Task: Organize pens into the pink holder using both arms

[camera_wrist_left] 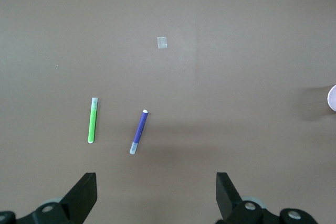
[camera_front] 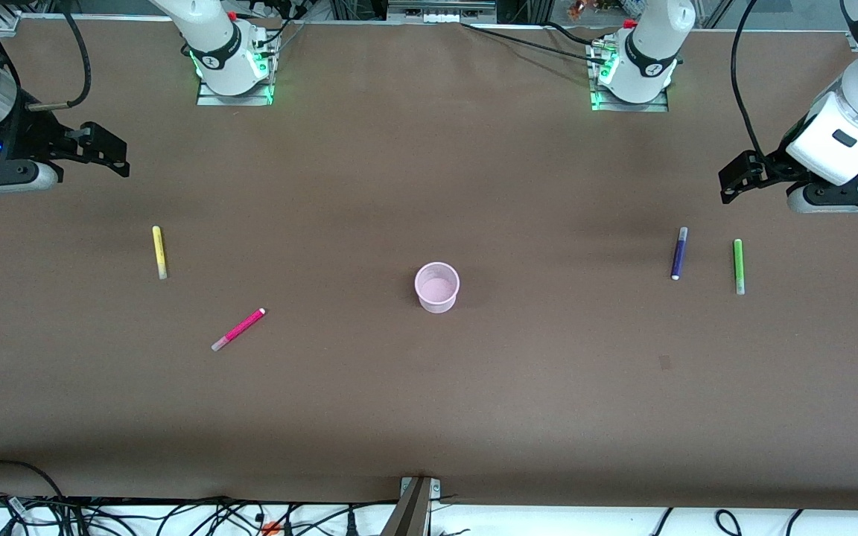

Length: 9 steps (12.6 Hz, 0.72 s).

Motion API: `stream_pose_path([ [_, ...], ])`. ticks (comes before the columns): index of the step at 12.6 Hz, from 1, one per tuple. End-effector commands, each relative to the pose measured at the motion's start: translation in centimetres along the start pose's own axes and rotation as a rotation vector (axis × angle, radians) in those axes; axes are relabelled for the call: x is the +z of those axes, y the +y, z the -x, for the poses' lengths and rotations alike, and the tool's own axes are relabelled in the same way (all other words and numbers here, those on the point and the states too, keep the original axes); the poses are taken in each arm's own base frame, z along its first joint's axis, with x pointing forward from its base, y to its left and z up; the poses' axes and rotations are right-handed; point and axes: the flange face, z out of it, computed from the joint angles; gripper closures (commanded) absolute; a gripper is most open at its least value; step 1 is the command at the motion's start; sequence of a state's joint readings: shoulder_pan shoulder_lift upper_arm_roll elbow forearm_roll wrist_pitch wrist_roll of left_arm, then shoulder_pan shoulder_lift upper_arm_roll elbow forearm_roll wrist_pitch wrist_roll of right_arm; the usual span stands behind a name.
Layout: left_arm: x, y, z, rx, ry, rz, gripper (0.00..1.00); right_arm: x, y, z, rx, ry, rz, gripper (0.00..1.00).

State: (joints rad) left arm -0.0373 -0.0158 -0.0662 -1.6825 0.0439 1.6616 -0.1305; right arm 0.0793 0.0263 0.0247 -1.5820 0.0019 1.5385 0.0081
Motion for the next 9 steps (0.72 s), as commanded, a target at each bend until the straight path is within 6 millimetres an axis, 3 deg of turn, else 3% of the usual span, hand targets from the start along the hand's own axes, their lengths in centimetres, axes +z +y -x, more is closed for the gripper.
stream_pose_path([
  [1,-0.4,0.0,-0.1,0.002,-0.013,0.020,0.00,2.0,-0.2,-1.4,0.024,-0.050,0.001,0.00],
  [2,-0.3,-0.1,0.0,0.005,-0.025,0.017,0.00,3.6,-0.4,-2.4,0.072,-0.068,0.001,0.00],
  [4,1.3,-0.5,0.2,0.007,-0.109,0.002,0.00,8.7,-1.2,-5.2,0.250,-0.121,-0.022,0.00],
  [7,6.9,-2.4,-1.0,0.072,-0.265,0.000,0.00,19.4,-3.7,-10.4,0.512,-0.148,-0.029,0.00],
  [9,11.0,-4.0,-3.1,0.091,-0.278,0.013,0.00,25.2,-3.7,-12.4,0.598,-0.126,-0.039,0.00],
])
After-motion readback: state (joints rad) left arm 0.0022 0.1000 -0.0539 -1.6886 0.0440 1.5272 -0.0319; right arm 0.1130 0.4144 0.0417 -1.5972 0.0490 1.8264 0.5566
